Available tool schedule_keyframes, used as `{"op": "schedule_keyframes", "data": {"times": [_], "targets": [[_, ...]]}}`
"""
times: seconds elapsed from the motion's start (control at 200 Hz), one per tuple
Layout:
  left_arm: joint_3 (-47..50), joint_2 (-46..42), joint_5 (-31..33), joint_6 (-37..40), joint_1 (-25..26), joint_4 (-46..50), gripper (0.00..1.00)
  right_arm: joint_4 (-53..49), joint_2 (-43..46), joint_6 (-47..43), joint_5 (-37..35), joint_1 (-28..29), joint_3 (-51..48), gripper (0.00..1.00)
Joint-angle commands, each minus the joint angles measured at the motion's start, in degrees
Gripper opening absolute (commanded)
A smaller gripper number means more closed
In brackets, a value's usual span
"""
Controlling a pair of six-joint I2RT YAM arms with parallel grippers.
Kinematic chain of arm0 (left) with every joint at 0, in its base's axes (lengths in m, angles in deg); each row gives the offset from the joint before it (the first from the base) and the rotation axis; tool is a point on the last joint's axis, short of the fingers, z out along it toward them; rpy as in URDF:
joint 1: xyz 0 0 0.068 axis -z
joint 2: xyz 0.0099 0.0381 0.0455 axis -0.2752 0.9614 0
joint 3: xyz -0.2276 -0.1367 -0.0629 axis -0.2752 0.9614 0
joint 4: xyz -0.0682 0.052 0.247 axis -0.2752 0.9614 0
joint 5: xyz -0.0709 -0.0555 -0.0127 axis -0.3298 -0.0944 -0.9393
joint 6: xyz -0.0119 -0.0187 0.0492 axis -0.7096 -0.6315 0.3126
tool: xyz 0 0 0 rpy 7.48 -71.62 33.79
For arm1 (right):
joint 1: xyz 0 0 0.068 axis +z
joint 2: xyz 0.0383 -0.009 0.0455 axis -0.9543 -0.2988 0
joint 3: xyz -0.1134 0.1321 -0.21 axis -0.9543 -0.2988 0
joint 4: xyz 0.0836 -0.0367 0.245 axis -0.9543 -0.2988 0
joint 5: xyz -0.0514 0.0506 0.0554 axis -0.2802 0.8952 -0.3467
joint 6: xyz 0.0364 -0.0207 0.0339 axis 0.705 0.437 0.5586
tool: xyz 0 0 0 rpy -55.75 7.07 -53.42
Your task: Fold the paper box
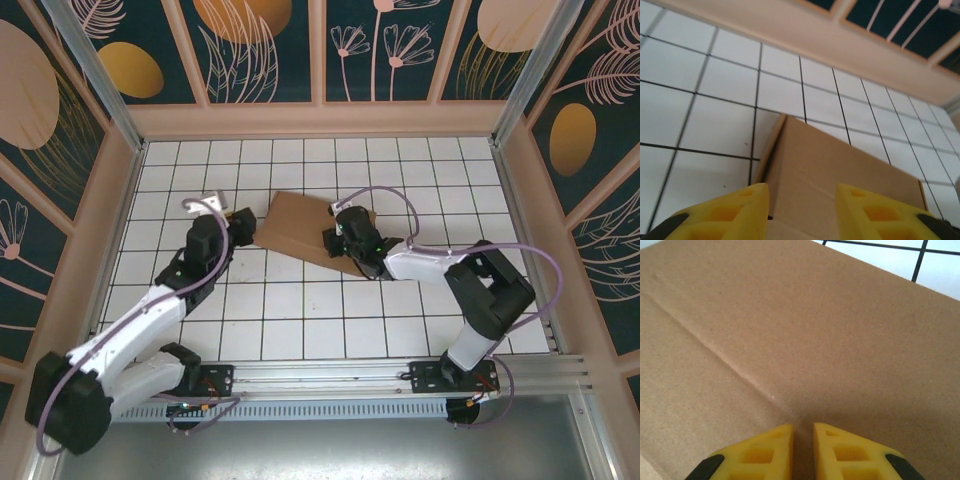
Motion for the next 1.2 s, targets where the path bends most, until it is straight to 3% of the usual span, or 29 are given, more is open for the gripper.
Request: {"op": "schedule_keyframes", "data": {"times": [0.0,0.09,0.185,0.34,0.405,0.5,0.57,0.641,0.661,0.711,0.741,0.846,0.926,1.081,1.196], "targets": [[-4.3,2.8,-4.5,2.8,0.0,1.1,0.41,-10.0,-1.3,-1.0,-3.2,-0.1,-0.3,0.19],[-8.8,7.0,-6.6,2.5,-1.8,4.6,0.35,-8.4,3.7,-1.6,-3.6,-0.1,-0.2,0.18],[-13.2,12.0,-13.0,1.7,-5.5,6.9,0.33,-8.3,9.1,-2.5,-5.5,-0.1,1.8,0.19],[-20.8,18.7,-14.6,6.4,-8.0,11.8,0.47,-7.7,16.3,-0.4,-9.6,-0.8,4.7,0.2],[-23.6,22.6,-16.8,7.5,-9.0,14.6,0.5,-5.9,19.7,0.6,-6.3,-2.4,3.4,0.16],[-26.4,27.4,-22.6,8.0,-9.7,17.4,0.5,-6.3,23.6,4.4,3.0,-7.7,1.7,0.02],[-26.8,28.9,-24.9,7.7,-9.7,18.6,0.49,-11.1,23.5,7.6,12.4,-13.2,2.6,0.1],[-26.4,29.5,-25.8,8.5,-9.7,19.8,0.51,-17.8,22.4,11.8,14.1,-17.3,3.4,0.19],[-26.3,29.8,-25.3,8.8,-9.7,20.3,0.52,-18.1,22.5,12.0,15.1,-18.1,2.9,0.24],[-26.2,30.3,-23.9,9.6,-9.7,21.3,0.55,-17.4,23.7,12.6,15.2,-18.7,0.2,0.48],[-26.0,30.5,-23.5,10.2,-9.7,21.6,0.56,-18.0,24.1,13.6,14.0,-18.8,-0.9,0.54],[-25.8,32.5,-25.4,10.6,-9.8,22.3,0.58,-24.5,20.5,16.1,19.8,-21.6,1.0,0.64],[-25.2,33.4,-27.8,9.3,-9.8,21.9,0.58,-22.8,18.7,17.9,24.7,-21.9,-1.0,0.66],[-22.8,32.4,-32.1,6.9,-9.8,19.5,0.54,-23.7,17.8,17.6,19.4,-22.3,-3.4,0.67],[-22.3,32.6,-34.5,6.0,-9.8,19.3,0.53,-24.1,17.2,17.5,21.8,-23.1,-3.8,0.7]]}}
